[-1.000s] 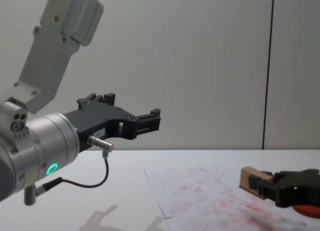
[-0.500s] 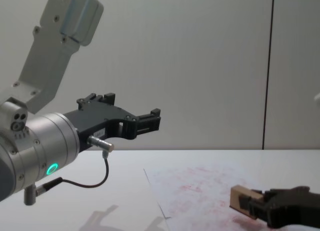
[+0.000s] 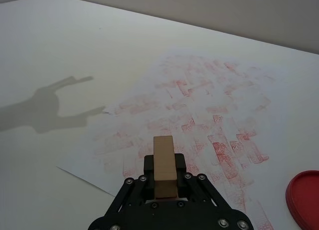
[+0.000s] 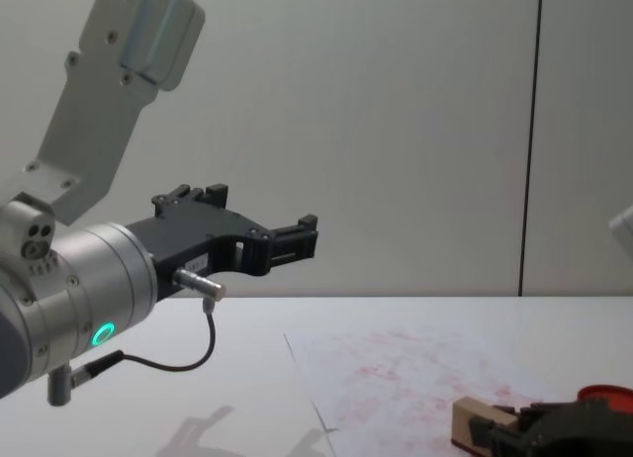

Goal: Use the one hand to pick up the stamp and affix it onto the A4 paper.

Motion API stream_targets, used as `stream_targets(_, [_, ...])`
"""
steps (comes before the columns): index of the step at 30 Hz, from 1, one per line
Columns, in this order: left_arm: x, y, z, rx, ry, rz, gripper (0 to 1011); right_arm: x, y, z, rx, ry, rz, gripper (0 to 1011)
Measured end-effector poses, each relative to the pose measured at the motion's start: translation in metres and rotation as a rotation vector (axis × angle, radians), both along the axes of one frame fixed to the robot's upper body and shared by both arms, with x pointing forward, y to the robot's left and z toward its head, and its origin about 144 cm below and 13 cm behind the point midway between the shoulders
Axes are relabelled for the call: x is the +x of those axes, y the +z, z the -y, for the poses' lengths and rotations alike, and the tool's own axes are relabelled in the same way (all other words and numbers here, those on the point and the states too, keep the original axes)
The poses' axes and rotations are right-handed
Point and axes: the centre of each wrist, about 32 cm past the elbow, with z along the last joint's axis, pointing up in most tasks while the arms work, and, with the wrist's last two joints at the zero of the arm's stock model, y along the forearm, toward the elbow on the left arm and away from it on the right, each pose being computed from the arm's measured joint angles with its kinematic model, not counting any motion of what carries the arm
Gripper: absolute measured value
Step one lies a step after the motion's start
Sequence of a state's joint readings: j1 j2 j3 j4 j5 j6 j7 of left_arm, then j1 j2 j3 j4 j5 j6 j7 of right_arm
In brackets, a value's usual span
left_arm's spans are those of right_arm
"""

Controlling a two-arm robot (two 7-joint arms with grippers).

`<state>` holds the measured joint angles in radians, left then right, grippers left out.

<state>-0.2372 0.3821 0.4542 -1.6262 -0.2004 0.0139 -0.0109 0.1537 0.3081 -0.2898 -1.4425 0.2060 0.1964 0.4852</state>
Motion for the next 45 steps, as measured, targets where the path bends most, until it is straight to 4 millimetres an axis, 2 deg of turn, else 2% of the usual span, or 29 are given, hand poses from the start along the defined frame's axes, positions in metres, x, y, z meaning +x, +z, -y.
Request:
stream_targets(20, [0.000,0.000,0.000,0.000,0.000,0.000,993,0.005,0.004,0.001,-0.005,0.012,-0.024,220])
stream_targets(28, [0.000,0.000,0.000,0.000,0.000,0.000,993,0.007,0.015,0.005,0.044,-0.015,0.026,220])
stream_targets(36, [0.000,0.000,0.000,0.000,0.000,0.000,993,0.011,0.030,0.015,0.074,-0.067,0.095,220])
stream_targets(45, [0.000,0.000,0.000,0.000,0.000,0.000,993,0.014,0.035,0.030,0.044,-0.118,0.121,220])
